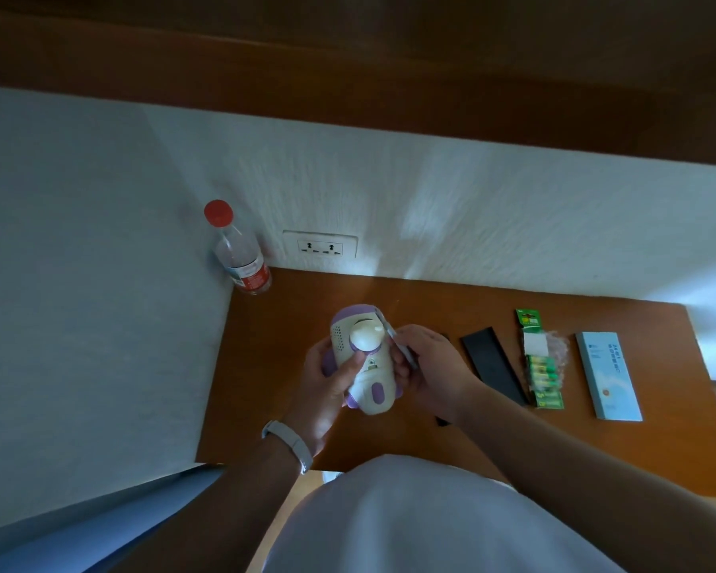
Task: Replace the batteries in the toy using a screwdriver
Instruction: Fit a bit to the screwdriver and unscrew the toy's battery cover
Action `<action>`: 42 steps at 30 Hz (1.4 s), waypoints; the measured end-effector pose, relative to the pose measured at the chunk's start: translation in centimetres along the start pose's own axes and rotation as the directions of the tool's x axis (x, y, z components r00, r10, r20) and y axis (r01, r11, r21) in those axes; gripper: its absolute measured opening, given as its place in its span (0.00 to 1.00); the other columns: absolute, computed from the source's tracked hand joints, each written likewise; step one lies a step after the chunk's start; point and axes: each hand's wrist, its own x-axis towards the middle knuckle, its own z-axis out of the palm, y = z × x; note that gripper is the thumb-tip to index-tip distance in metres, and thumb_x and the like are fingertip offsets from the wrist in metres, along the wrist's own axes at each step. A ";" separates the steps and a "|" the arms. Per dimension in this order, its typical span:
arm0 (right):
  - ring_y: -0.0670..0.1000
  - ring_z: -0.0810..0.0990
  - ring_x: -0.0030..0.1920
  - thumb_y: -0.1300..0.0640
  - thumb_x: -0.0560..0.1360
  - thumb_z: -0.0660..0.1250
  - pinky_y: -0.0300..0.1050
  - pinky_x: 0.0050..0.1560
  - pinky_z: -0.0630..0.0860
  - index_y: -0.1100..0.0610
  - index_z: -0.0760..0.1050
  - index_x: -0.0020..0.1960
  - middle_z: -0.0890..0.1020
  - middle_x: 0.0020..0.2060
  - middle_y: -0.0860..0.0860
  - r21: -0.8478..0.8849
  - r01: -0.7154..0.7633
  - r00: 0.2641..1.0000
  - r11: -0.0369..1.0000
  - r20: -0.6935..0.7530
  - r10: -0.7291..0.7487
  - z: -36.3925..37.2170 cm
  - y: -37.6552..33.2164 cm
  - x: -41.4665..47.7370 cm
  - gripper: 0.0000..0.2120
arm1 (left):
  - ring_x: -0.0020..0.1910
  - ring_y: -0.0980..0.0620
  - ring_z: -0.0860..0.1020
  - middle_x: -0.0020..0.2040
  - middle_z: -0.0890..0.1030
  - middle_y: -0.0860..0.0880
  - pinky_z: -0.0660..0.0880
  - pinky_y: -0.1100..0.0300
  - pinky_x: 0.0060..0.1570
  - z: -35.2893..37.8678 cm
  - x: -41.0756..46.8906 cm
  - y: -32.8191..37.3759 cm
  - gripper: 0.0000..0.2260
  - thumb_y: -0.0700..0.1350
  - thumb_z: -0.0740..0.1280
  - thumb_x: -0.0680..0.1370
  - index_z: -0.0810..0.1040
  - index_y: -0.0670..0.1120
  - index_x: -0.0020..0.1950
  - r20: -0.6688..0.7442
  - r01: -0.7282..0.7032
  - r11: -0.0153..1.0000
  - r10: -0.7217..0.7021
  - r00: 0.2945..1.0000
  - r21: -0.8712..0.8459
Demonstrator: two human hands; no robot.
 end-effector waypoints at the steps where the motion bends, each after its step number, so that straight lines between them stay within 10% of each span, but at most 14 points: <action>1: 0.50 0.67 0.30 0.61 0.79 0.59 0.44 0.32 0.67 0.60 0.70 0.37 0.70 0.29 0.53 -0.005 0.009 1.000 1.000 0.009 -0.009 0.0 -0.1 -0.4 0.11 | 0.59 0.47 0.83 0.62 0.82 0.48 0.82 0.50 0.50 0.0 -0.2 0.1 0.30 0.56 0.78 0.71 0.71 0.54 0.70 -0.002 -0.003 1.000 0.003 1.000 -0.007; 10: 0.51 0.67 0.31 0.60 0.78 0.60 0.43 0.31 0.70 0.61 0.70 0.39 0.69 0.32 0.55 0.141 0.152 0.979 0.978 0.114 -0.168 0.7 -2.5 -4.1 0.09 | 0.62 0.36 0.79 0.63 0.80 0.37 0.78 0.40 0.57 0.2 -1.9 3.3 0.36 0.55 0.79 0.69 0.71 0.44 0.72 0.109 -0.076 0.992 0.087 0.990 -0.098; 18: 0.51 0.66 0.28 0.57 0.74 0.65 0.44 0.31 0.65 0.58 0.79 0.42 0.71 0.27 0.52 -0.134 0.381 0.915 0.915 -0.088 -0.394 0.6 -6.2 -9.9 0.07 | 0.58 0.50 0.82 0.59 0.81 0.48 0.82 0.57 0.47 1.1 -5.4 8.2 0.30 0.50 0.77 0.72 0.70 0.48 0.70 0.048 -0.313 0.947 0.310 0.950 0.074; 32: 0.49 0.75 0.31 0.56 0.72 0.66 0.38 0.28 0.71 0.50 0.82 0.41 0.76 0.28 0.43 -0.878 0.478 0.634 0.032 0.320 -0.704 2.0 -10.3 -15.0 0.06 | 0.58 0.47 0.82 0.62 0.80 0.47 0.83 0.58 0.45 1.5 -7.7 10.7 0.37 0.58 0.77 0.69 0.67 0.45 0.70 -0.099 -0.503 0.826 0.540 0.836 0.254; 42: 0.46 0.74 0.28 0.55 0.71 0.66 0.45 0.26 0.74 0.51 0.82 0.41 0.76 0.29 0.43 -0.888 0.460 0.627 0.017 0.311 -0.714 2.7 -10.1 -14.7 0.06 | 0.55 0.51 0.83 0.60 0.80 0.50 0.84 0.60 0.43 1.6 -8.6 11.0 0.36 0.57 0.75 0.66 0.69 0.45 0.69 -0.170 -0.523 0.781 0.599 0.783 0.342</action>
